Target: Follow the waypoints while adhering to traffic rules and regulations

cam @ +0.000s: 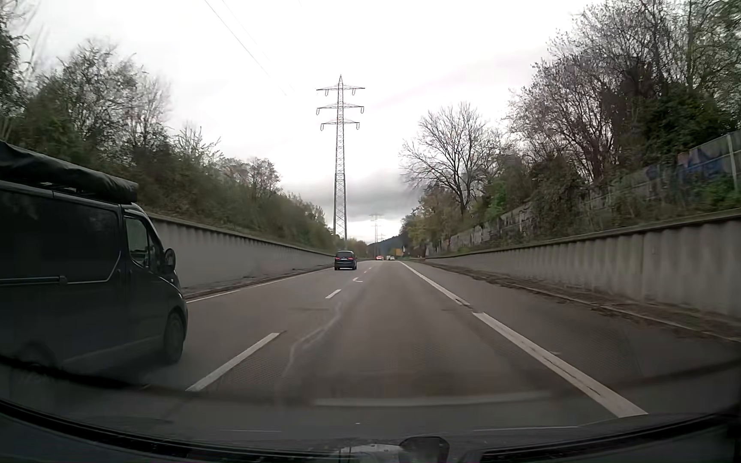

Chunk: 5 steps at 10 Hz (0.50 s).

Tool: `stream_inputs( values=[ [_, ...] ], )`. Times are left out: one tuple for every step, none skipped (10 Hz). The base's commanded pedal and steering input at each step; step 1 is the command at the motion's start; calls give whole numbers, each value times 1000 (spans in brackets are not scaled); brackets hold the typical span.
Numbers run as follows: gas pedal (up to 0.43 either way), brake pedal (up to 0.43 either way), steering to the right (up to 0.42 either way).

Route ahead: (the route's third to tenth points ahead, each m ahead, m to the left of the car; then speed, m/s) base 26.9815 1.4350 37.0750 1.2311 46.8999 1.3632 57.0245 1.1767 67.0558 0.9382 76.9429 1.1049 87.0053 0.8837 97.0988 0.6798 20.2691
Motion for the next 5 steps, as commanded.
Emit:
stream_inputs(
  values=[
    [177, 0, 0],
    [177, 0, 0],
    [177, 0, 0],
    [177, 0, 0],
    [177, 0, 0]
  ],
)
